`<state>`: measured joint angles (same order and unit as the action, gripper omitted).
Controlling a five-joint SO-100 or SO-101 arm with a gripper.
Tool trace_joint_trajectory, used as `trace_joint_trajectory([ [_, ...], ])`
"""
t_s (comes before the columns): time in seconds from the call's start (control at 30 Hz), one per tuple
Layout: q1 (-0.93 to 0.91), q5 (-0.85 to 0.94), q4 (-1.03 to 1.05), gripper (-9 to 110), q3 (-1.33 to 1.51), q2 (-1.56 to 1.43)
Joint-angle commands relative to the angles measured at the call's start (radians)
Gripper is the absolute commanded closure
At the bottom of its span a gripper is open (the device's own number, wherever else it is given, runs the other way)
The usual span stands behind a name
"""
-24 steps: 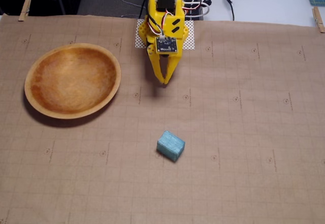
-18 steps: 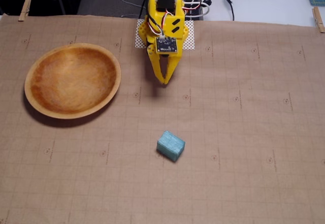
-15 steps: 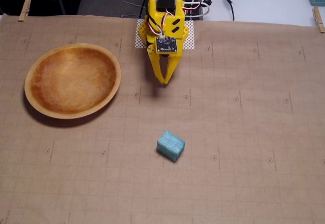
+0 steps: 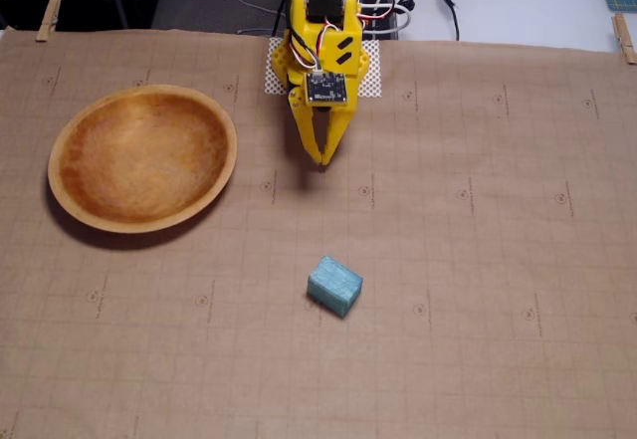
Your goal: Grasp a blue block and put it in the bowl.
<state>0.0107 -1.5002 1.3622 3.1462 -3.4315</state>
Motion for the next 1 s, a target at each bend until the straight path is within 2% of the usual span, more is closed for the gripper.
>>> trace_joint_trajectory([
  [0.0, -0.002, 0.005, 0.0, 104, -0.018, 0.002],
  [0.73, 0.009, -0.006, -0.003, 105, -0.029, -0.009],
  [0.97, 0.005, 0.003, -0.064, 104, -0.244, -0.006],
])
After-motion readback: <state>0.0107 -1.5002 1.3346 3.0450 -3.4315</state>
